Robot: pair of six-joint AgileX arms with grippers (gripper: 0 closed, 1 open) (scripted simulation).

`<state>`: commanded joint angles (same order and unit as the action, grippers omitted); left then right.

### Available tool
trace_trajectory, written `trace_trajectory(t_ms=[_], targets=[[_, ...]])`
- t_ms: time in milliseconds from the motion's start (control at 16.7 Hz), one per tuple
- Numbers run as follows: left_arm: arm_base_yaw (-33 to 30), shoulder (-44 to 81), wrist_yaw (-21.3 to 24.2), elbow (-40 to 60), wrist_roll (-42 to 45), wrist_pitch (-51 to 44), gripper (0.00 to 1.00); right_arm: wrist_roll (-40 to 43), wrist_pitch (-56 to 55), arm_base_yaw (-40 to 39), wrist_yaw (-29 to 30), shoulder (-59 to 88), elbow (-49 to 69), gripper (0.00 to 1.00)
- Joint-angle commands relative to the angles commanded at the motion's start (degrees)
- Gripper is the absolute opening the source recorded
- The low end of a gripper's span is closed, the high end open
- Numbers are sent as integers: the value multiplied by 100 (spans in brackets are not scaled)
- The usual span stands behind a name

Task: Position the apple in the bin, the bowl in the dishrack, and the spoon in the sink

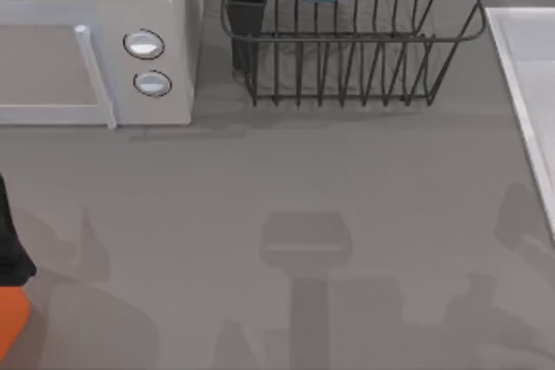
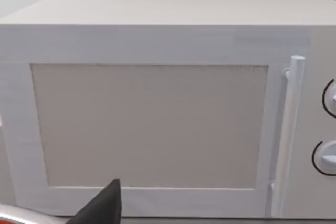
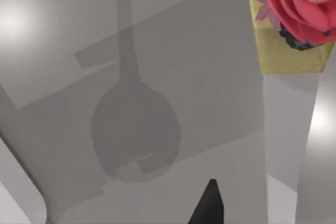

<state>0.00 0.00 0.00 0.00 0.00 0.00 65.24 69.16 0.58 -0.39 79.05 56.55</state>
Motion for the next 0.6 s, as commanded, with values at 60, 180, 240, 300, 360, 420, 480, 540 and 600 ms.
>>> trace_trajectory(t_ms=[60, 180, 240, 300, 360, 420, 480, 540, 600], targets=[[0, 0, 0, 0, 0, 0, 100, 46, 105, 25, 2, 271, 301, 0], [0, 0, 0, 0, 0, 0, 100, 149, 362, 85, 8, 938, 1079, 0], [0, 0, 0, 0, 0, 0, 100, 203, 510, 121, 12, 1320, 1557, 0], [0, 0, 0, 0, 0, 0, 100, 255, 667, 158, 16, 1726, 2092, 0], [0, 0, 0, 0, 0, 0, 100, 307, 833, 198, 20, 2153, 2678, 0], [0, 0, 0, 0, 0, 0, 100, 356, 1005, 239, 26, 2598, 3304, 0], [0, 0, 0, 0, 0, 0, 100, 402, 1179, 282, 31, 3054, 3954, 0], [0, 0, 0, 0, 0, 0, 100, 445, 1353, 326, 37, 3515, 4615, 0], [0, 0, 0, 0, 0, 0, 100, 483, 1524, 371, 44, 3973, 5275, 0]])
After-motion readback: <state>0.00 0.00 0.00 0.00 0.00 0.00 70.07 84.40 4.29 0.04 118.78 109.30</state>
